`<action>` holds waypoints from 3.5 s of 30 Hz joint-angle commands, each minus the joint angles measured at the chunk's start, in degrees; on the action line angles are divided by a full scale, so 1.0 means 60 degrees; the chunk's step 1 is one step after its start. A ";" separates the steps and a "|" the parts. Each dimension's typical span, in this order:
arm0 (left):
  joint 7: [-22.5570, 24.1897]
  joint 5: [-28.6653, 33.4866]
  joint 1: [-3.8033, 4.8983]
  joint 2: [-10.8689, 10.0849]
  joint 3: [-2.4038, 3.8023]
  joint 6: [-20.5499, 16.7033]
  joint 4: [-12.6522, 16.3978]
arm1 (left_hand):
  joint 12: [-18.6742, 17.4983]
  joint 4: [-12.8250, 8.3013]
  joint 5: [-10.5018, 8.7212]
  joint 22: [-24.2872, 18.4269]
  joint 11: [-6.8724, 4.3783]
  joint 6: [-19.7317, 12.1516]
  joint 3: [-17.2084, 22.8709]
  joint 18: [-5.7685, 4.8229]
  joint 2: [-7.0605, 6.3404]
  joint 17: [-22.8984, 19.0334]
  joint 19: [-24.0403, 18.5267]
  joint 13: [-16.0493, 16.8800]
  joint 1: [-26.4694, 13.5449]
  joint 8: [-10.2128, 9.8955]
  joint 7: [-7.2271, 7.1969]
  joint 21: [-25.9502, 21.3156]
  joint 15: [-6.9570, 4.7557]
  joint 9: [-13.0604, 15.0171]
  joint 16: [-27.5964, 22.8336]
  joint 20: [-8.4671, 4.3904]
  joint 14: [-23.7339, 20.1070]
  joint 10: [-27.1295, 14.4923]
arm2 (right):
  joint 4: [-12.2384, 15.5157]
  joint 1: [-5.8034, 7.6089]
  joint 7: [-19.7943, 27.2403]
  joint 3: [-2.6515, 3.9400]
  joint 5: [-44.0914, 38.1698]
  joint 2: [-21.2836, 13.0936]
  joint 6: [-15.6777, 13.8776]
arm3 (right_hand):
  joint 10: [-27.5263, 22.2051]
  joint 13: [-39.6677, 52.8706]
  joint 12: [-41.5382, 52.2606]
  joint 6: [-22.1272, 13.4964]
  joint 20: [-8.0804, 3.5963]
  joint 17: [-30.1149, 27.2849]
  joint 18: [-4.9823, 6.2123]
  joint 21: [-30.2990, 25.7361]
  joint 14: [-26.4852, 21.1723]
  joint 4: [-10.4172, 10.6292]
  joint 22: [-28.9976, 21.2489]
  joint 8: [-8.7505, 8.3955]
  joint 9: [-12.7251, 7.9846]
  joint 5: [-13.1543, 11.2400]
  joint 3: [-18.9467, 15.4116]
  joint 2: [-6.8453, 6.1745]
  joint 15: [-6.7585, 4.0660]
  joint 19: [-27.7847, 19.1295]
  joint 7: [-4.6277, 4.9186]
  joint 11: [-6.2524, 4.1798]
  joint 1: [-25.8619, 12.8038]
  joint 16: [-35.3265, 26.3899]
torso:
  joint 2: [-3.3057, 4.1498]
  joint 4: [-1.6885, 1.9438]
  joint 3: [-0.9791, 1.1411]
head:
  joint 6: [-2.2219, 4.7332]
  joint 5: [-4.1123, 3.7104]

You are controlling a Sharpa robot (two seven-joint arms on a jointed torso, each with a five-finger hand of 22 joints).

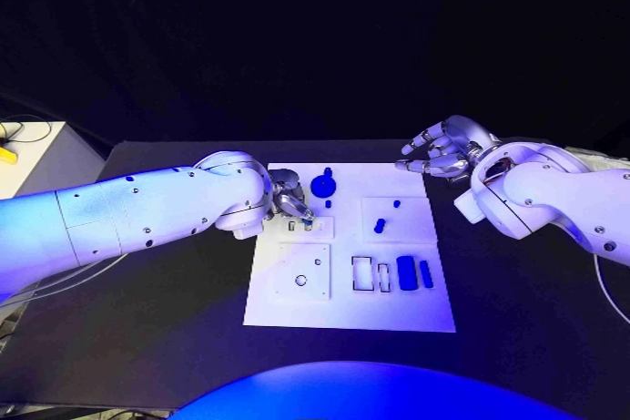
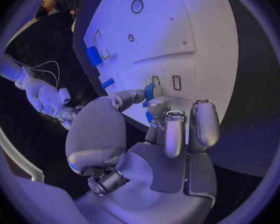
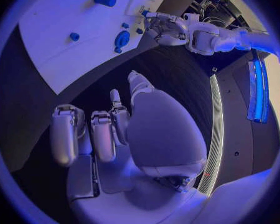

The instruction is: Assemble the parts on the task board

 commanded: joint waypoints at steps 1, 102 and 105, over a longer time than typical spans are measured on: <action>0.0006 -0.0219 -0.0009 0.0036 -0.0004 0.0337 -0.0011 | 0.0059 -0.2056 0.0027 0.0006 0.0009 0.0323 0.1995 -0.0073 0.0132 0.2515 0.0058 0.0008 0.0002 0.0040 -0.0281 0.0037 -0.0059 -0.0003 0.0031 -0.0003 0.0991 0.0039 | 0.0009 -0.0006 0.0035 0.0003 -0.0074 -0.0003 0.0104 | -0.0072 0.0910 -0.0045 -0.0086 0.0047 0.1864 0.0184 -0.0033 0.0823 0.0002 0.1552 0.0047 -0.0012 0.0012 -0.0009 -0.0011 0.0010 0.0253 0.0004 0.0009 -0.0102 -0.0033 | 0.0005 0.0004 -0.0004 | -0.0013 0.0000; -0.0018 0.0107 -0.0077 0.0173 -0.0052 0.0907 -0.0299 | 0.0474 -0.1931 -0.0030 0.0256 -0.0122 0.0655 0.1925 -0.0137 0.0675 0.2515 0.0242 0.0575 -0.0666 0.0130 -0.0458 0.0133 -0.0134 0.0006 0.0031 -0.0068 0.0991 0.0495 | -0.0125 -0.0108 -0.0014 0.0000 -0.0132 0.0035 0.0189 | -0.0081 0.0894 -0.0050 -0.0100 0.0043 0.1852 0.0191 -0.0070 0.0821 -0.0011 0.1537 0.0075 -0.0018 0.0093 -0.0017 -0.0023 0.0004 0.0247 0.0000 0.0003 -0.0132 -0.0043 | 0.0003 -0.0001 0.0012 | -0.0105 -0.0006; -0.0012 0.0109 -0.0076 0.0177 -0.0051 0.0866 -0.0313 | 0.0489 -0.1923 -0.0042 0.0267 -0.0131 0.0690 0.1924 -0.0140 0.0718 0.2515 0.0251 0.0601 -0.0723 0.0128 -0.0470 0.0137 -0.0140 -0.0002 0.0031 -0.0072 0.0991 0.0519 | -0.0127 -0.0108 -0.0014 0.0000 -0.0135 0.0035 0.0190 | -0.0081 0.0894 -0.0050 -0.0100 0.0043 0.1852 0.0191 -0.0070 0.0821 -0.0011 0.1537 0.0075 -0.0018 0.0093 -0.0017 -0.0023 0.0004 0.0247 0.0000 0.0003 -0.0132 -0.0043 | -0.0002 -0.0007 0.0013 | -0.0105 -0.0013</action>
